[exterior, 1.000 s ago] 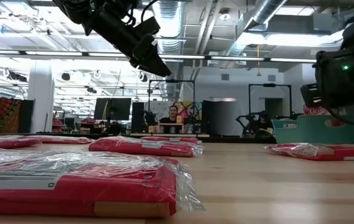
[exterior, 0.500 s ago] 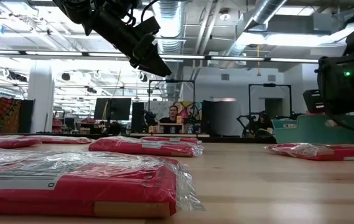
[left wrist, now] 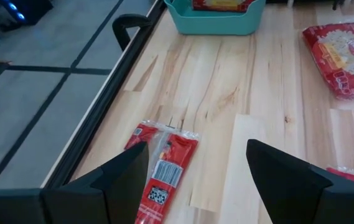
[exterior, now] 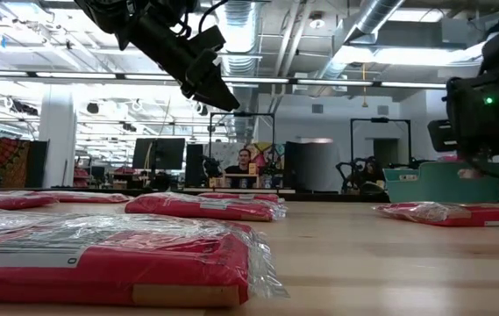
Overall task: Sort popcorn bags into baskets
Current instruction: Put the popcorn bag into the green bin
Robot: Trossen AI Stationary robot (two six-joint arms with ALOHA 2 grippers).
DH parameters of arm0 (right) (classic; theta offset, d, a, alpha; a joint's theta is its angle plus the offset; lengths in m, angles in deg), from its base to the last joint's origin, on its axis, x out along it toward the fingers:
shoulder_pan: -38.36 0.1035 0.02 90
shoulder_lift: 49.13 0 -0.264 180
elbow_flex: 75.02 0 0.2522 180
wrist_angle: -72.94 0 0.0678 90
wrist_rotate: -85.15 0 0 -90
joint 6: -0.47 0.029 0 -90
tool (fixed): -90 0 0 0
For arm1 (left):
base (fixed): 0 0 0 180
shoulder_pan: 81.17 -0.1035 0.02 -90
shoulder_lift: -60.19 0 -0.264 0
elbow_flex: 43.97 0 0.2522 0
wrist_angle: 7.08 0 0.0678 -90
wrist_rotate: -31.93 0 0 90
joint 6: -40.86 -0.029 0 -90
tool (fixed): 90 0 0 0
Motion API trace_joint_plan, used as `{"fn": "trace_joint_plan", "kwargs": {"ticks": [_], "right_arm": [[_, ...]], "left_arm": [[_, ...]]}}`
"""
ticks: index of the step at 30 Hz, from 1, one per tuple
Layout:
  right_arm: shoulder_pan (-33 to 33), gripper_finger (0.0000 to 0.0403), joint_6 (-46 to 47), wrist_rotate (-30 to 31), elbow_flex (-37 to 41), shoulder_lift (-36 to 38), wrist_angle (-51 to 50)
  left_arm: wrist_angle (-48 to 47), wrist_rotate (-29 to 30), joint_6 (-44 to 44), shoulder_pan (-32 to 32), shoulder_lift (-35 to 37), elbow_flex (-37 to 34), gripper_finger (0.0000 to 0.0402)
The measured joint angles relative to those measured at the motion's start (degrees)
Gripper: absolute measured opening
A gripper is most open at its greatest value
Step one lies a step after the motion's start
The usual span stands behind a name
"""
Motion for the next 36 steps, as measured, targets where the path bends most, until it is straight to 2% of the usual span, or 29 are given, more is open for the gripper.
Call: {"fn": "trace_joint_plan", "kwargs": {"ticks": [10,22,25,29,32,34,36], "right_arm": [[-2.2,0.0111,0.0,-0.6,-7.3,0.0,-14.9],[0.4,0.0108,-0.9,0.4,-12.6,0.0,-16.6],[1.1,0.0108,-3.5,-2.6,-15.2,0.0,-16.5],[1.1,0.0108,-13.7,-6.5,-19.2,0.0,-10.3],[0.8,0.0108,-29.3,-9.2,-20.8,0.0,2.5],[-0.1,0.0108,-42.4,-14.6,-21.3,0.0,13.3],[-1.4,0.0108,-54.1,-23.3,-21.3,0.0,22.5]], "left_arm": [[0.0,0.0,0.4,0.0,0.0,0.0,0.0263],[0.4,0.0,0.7,0.0,0.0,0.0,0.0263],[0.4,0.0,1.8,0.0,0.0,0.0,0.0263],[0.3,0.0,2.9,0.0,0.0,0.0,0.0263],[-0.2,0.0,3.8,0.0,0.0,0.0,0.0263],[-1.1,0.0,4.7,0.0,0.0,0.0,0.0263],[-2.3,0.0,5.3,0.3,0.0,0.0,0.0263]]}}
